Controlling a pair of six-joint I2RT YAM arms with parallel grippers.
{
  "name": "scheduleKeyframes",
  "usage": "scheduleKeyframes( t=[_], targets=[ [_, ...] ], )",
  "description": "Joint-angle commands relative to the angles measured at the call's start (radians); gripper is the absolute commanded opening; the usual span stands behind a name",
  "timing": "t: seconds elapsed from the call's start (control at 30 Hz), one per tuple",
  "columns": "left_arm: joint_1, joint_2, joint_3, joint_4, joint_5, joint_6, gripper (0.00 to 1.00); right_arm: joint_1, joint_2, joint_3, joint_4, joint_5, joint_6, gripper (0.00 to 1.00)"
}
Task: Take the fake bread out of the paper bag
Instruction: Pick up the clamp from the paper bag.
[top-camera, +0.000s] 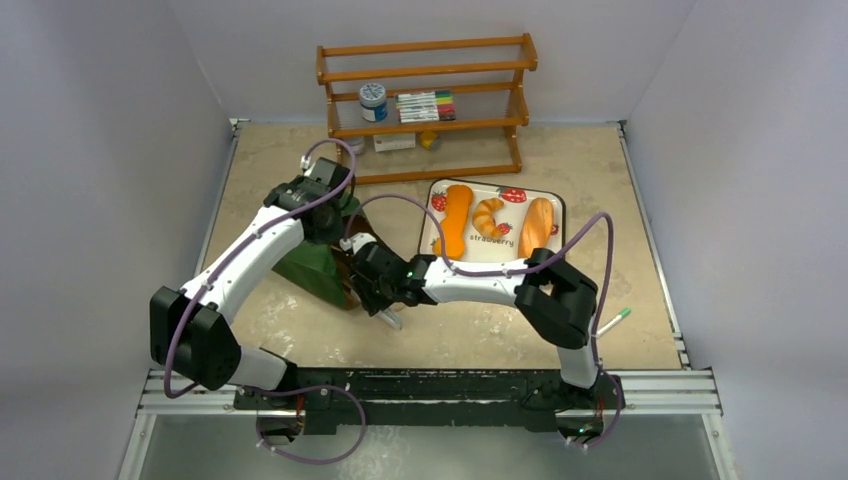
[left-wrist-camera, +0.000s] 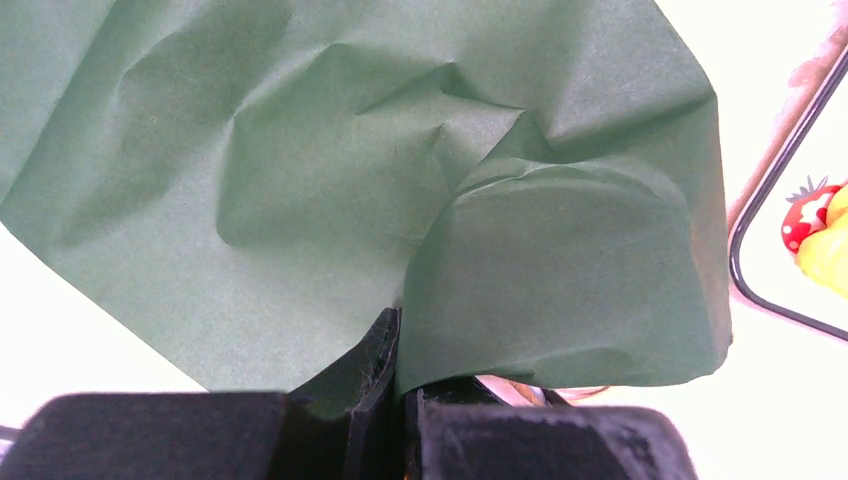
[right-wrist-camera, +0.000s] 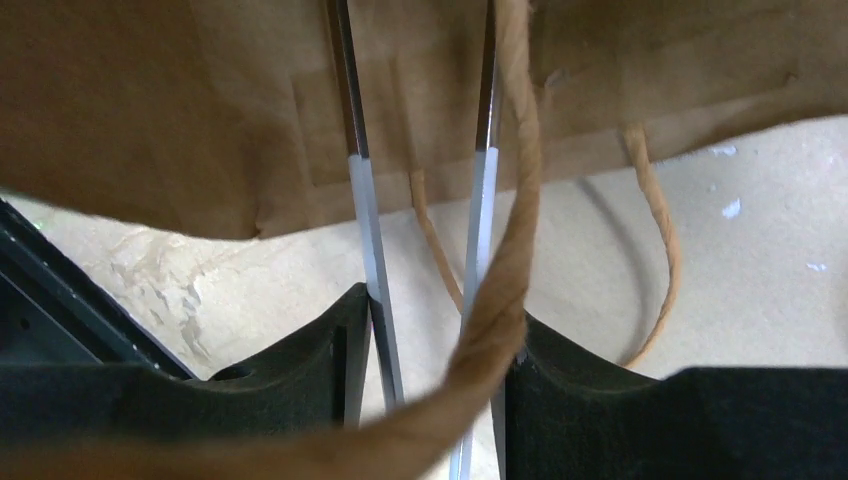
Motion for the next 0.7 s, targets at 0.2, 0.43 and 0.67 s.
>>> scheduleKeyframes(
  t=[0.2,0.43,0.67],
  targets=[
    [0.000,-0.037,-0.002,-0.006,0.023,0.006,0.00,-0.024,0.092,0.173,-0.072,0.010,-0.002,0.47],
    [-0.001,-0.036,-0.015,0.010,0.053,0.003,0.00,-0.026,0.160,0.272,-0.107,0.001,-0.012,0.50],
    [-0.004,-0.041,-0.029,0.017,0.078,0.004,0.00,-0.026,0.254,0.391,-0.145,-0.008,-0.023,0.52]
  ],
)
